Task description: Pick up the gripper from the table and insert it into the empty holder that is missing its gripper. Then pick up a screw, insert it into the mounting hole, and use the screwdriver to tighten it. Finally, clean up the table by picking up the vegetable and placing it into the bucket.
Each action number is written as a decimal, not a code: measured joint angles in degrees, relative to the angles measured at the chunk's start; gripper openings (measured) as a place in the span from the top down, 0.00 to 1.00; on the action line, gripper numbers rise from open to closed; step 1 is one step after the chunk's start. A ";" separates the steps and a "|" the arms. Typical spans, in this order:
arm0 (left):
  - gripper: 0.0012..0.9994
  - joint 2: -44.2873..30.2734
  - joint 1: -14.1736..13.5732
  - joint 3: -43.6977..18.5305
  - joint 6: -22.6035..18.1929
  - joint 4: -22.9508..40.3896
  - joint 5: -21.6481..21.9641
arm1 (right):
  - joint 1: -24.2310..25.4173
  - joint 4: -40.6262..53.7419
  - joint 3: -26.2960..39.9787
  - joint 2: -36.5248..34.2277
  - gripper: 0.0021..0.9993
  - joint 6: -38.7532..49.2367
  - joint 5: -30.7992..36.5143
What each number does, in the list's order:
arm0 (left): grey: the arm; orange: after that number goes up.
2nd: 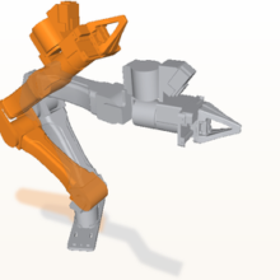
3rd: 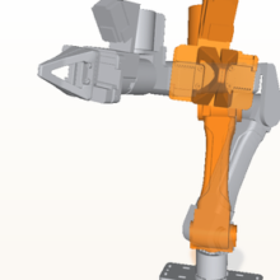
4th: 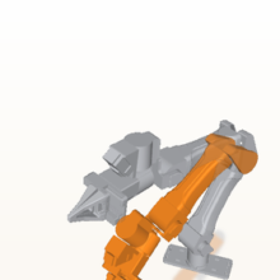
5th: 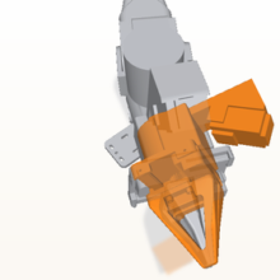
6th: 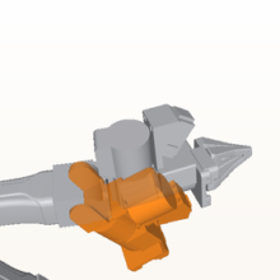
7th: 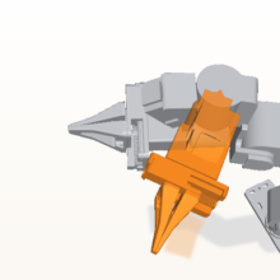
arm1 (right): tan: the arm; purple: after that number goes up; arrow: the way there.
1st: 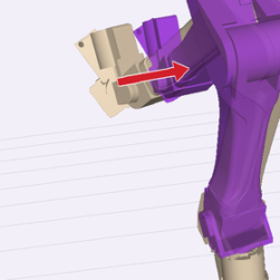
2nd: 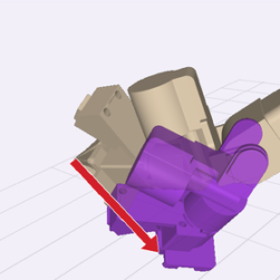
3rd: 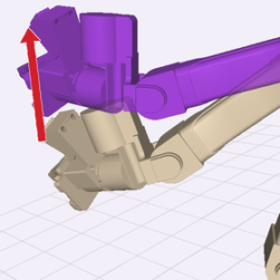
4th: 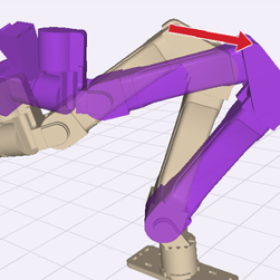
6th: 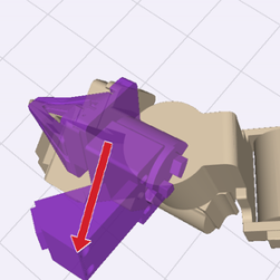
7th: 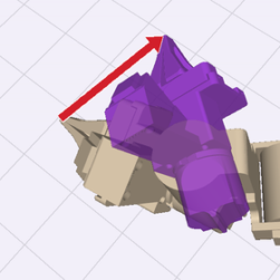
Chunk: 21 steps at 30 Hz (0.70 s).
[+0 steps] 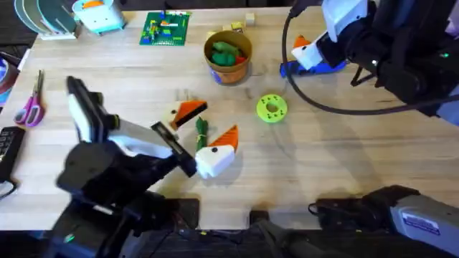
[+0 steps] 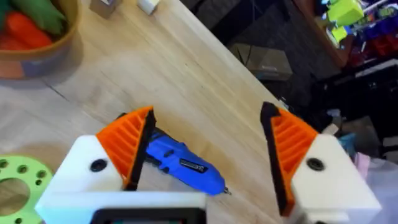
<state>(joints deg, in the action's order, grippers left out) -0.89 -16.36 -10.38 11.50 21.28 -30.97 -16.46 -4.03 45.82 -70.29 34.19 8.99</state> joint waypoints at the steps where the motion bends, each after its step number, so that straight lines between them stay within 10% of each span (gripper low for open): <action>1: 0.01 -0.56 0.00 -2.98 0.86 4.99 2.43 | -0.45 0.02 0.00 0.08 0.01 -0.18 0.00; 11: 0.00 -22.89 0.00 -25.88 7.18 35.11 19.38 | -2.08 0.07 0.00 0.06 0.01 -0.91 0.00; 21: 0.01 -50.38 0.00 -27.60 10.43 33.76 20.19 | -2.08 0.07 0.00 0.06 0.01 -1.01 0.00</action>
<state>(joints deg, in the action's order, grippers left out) -51.27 -16.36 -37.98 21.94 55.03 -10.77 -18.55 -3.97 45.82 -70.24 33.17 8.99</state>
